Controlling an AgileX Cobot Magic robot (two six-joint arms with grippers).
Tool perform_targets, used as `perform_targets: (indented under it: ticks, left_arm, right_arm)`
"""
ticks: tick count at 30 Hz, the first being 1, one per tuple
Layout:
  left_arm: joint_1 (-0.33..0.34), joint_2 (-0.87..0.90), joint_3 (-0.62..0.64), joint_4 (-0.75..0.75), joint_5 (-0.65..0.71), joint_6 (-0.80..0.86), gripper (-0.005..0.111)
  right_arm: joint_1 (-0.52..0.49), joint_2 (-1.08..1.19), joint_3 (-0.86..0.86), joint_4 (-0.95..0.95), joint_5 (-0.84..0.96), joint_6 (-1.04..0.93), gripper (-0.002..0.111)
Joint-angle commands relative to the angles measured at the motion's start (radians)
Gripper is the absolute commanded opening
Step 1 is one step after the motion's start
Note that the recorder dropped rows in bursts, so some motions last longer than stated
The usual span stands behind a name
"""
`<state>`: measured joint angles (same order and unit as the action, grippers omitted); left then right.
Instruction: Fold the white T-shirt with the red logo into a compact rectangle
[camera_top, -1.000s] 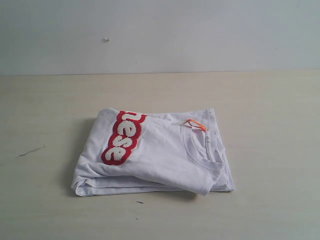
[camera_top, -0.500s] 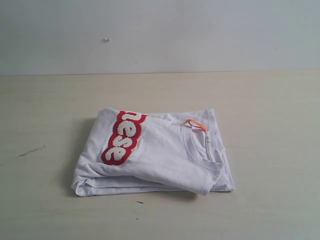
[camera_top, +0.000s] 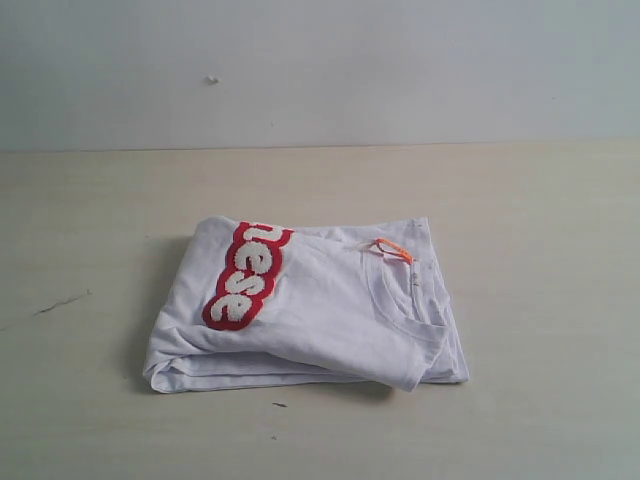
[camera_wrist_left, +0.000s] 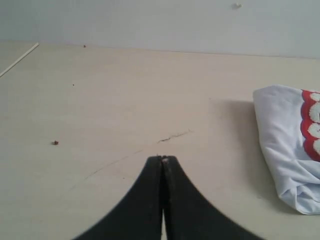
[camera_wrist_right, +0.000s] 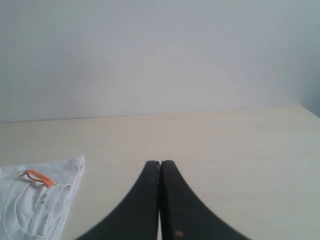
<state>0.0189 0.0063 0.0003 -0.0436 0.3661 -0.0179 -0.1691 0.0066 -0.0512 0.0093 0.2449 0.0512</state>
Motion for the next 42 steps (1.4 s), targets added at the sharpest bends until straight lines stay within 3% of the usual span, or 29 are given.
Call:
perform_targets:
  ticks: [1, 42]
  left_arm:
    - [0.003, -0.006, 0.0, -0.001, -0.011, -0.005, 0.0]
    - [0.003, -0.006, 0.0, -0.001, -0.011, -0.005, 0.0]
  right_arm:
    - [-0.045, -0.007, 0.023, 0.004, -0.011, 0.029, 0.0]
    - [-0.063, -0.007, 0.051, -0.034, 0.089, -0.023, 0.0]
